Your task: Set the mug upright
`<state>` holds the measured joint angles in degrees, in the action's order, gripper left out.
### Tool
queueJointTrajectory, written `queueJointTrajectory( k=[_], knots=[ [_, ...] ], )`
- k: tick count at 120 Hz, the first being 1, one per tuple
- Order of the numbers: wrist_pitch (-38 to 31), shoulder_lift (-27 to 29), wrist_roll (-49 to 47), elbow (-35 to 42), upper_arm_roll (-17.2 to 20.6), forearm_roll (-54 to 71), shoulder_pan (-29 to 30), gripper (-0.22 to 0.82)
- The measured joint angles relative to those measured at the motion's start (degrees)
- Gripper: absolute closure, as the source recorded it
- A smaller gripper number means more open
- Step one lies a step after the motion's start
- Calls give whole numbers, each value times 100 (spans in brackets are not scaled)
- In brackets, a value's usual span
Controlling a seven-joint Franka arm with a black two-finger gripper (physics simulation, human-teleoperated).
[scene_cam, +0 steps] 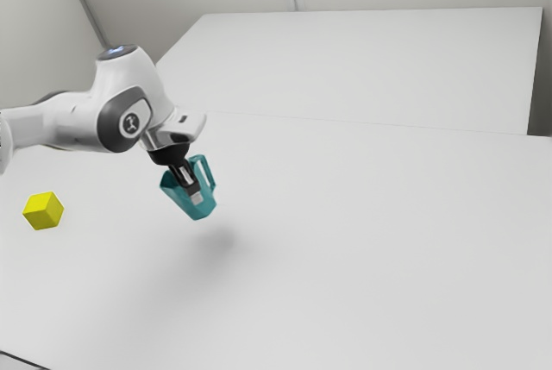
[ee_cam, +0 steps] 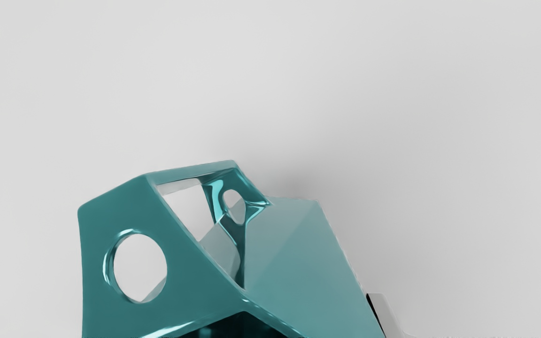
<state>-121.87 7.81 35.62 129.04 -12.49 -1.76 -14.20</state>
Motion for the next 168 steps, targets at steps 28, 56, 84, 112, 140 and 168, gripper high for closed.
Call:
queueJointTrajectory(
  k=[28, 56, 84, 112, 140, 168],
  knots=[
    [151, -658, -371, -534, 3, 538, -71, 78],
    [121, -1123, -636, -697, -3, 631, -153, 78],
    [-170, -1383, -830, -679, -2, 737, -174, 78],
    [-608, -1527, -969, -670, -2, 883, -220, 78],
    [-877, -1601, -1071, -636, -1, 984, -211, 78],
    [-949, -1598, -1106, -624, 1, 961, -208, 64]
  ],
)
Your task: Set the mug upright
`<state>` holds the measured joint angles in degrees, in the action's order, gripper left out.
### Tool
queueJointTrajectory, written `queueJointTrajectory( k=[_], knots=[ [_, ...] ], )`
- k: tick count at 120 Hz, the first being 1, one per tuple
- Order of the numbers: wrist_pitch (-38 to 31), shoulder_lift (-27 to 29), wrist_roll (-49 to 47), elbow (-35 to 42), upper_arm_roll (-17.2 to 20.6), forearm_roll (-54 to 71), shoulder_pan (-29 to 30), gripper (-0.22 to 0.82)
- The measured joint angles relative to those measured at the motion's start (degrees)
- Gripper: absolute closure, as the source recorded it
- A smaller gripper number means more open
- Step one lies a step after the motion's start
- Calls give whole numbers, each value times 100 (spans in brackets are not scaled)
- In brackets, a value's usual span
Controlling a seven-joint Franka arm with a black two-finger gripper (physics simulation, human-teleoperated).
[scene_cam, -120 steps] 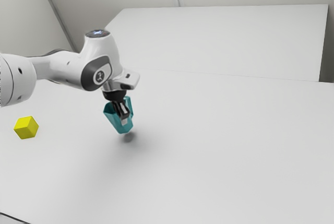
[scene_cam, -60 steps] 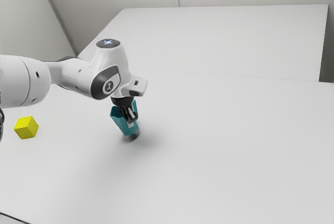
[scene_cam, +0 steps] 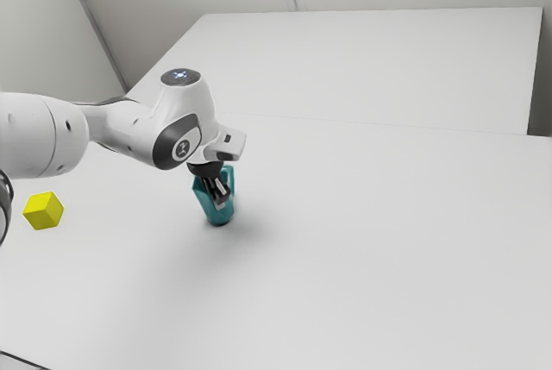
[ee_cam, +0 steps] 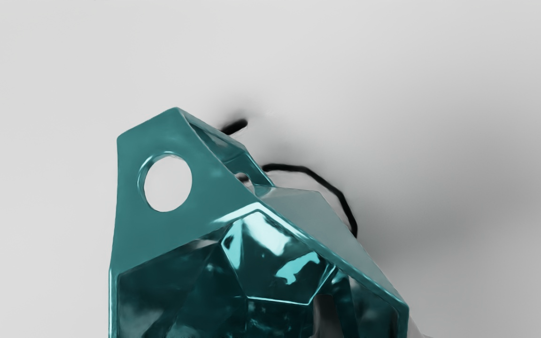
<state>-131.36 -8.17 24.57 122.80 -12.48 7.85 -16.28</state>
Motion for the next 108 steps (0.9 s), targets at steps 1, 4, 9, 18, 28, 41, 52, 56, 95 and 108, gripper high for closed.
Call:
queueJointTrajectory(
  k=[1, 4, 9, 18, 28, 41, 52, 56, 95, 108],
  knots=[
    [-1, 0, 0, 0, 0, -1, 0, 63],
    [-4, 2, -2, 0, 0, -3, 0, 61],
    [-9, 5, -3, 0, 0, -5, 0, 58],
    [-15, 13, -5, -5, 0, -8, 0, 52],
    [-17, 31, -5, -11, 0, -10, 0, 45],
    [-19, 51, -5, -21, 0, -11, 0, 37],
    [-19, 63, -9, -38, 0, -13, 0, 31],
    [-19, 68, -10, -41, 1, -15, 0, 29],
    [32, 270, -25, -39, 9, -38, -3, 15],
    [77, 412, -28, -26, 14, -51, -8, 13]
  ],
)
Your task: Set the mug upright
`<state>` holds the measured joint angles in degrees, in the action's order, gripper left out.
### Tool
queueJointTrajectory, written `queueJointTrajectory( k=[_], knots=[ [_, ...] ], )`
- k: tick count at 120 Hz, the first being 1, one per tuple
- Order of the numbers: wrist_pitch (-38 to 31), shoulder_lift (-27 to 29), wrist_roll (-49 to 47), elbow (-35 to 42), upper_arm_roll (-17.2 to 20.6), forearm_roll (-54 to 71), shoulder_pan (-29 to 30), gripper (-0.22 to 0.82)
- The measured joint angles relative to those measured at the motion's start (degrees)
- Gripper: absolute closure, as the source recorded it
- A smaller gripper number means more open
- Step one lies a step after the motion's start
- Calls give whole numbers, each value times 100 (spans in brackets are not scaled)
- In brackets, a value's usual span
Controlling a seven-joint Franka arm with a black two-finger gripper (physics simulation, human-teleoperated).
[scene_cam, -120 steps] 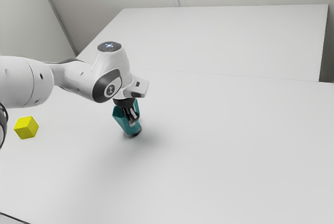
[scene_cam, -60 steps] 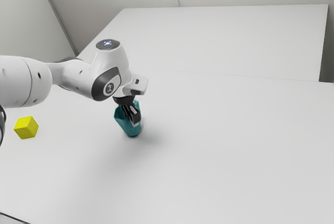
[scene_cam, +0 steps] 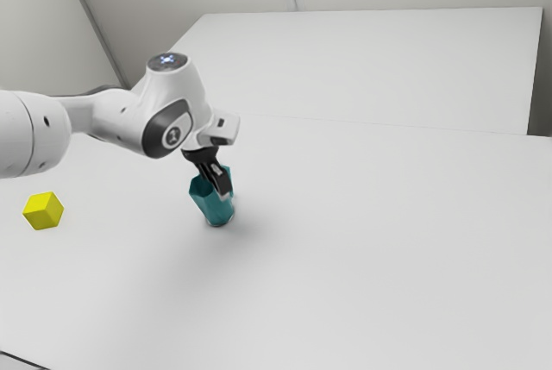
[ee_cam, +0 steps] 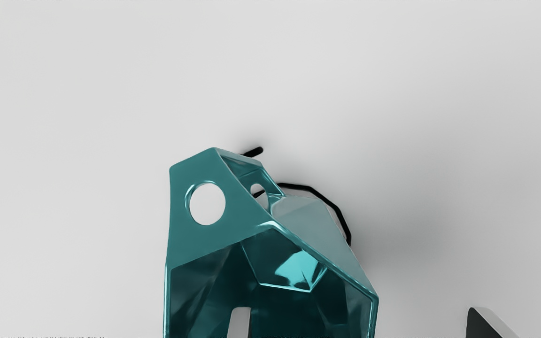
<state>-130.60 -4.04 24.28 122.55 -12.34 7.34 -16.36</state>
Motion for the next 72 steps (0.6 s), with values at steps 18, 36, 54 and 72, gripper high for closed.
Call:
queueJointTrajectory(
  k=[18, 36, 54, 72],
  knots=[
    [86, 222, -5, -10, 19, -38, -12, 11],
    [379, 257, -9, -514, 21, -208, -48, 5],
    [1247, -99, -83, -1744, -30, -697, 13, 3],
    [2197, -329, -262, -2598, -40, -975, 340, 1]
  ],
)
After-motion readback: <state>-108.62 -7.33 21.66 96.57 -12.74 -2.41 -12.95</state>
